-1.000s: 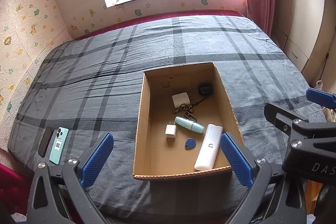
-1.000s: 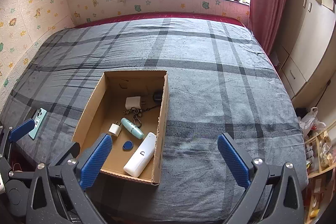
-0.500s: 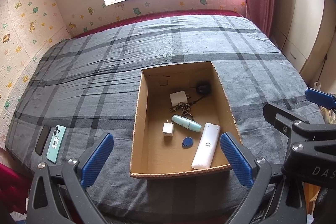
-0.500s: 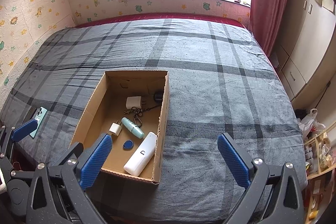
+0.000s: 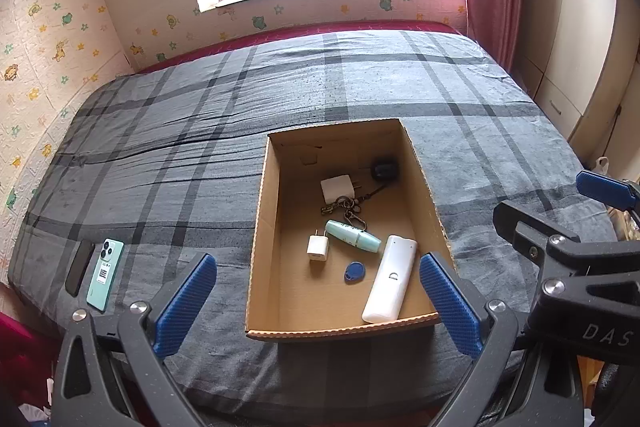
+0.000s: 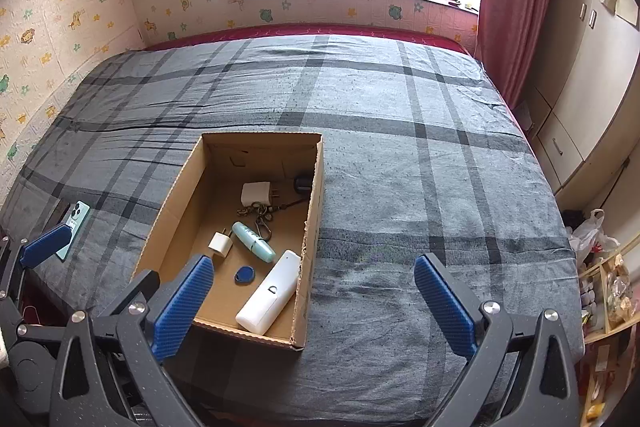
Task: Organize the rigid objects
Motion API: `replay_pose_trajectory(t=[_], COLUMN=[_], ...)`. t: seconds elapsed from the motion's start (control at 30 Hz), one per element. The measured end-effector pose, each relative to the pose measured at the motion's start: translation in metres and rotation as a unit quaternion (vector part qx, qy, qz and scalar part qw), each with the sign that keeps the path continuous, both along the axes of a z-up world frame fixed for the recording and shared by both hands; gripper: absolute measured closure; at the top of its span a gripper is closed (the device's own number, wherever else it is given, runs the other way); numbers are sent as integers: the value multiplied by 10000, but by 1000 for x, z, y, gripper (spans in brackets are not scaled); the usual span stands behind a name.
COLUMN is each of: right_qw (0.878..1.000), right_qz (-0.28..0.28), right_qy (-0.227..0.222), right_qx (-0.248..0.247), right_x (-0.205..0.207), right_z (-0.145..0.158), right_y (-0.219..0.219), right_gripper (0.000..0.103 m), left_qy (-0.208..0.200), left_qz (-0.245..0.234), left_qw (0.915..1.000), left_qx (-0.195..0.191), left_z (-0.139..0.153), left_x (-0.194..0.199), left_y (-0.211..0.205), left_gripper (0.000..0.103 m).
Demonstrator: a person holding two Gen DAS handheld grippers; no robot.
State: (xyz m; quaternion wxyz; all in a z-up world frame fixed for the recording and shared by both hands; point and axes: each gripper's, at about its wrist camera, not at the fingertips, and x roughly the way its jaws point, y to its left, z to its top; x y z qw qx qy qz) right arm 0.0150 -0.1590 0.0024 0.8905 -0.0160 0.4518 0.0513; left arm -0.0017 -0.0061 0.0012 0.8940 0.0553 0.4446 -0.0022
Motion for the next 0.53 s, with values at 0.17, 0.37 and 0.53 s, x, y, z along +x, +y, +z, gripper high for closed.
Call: replay_pose_trajectory(t=[0.17, 0.37, 0.53], right_qw=[10000, 10000, 10000], right_qz=[33, 82, 76], right_qy=[-3, 19, 7], right_qx=[-17, -3, 3], right_x=[1, 4, 4], right_z=[-1, -2, -2], right_y=[1, 0, -1], right_gripper=[0, 0, 0], left_qy=[0, 2, -19], left_qz=[-7, -41, -70], left_qw=[10000, 10000, 10000], left_qx=[12, 17, 32], left_z=[0, -2, -2], left_x=[0, 2, 4], left_y=[0, -2, -5], left_gripper=[0, 0, 0])
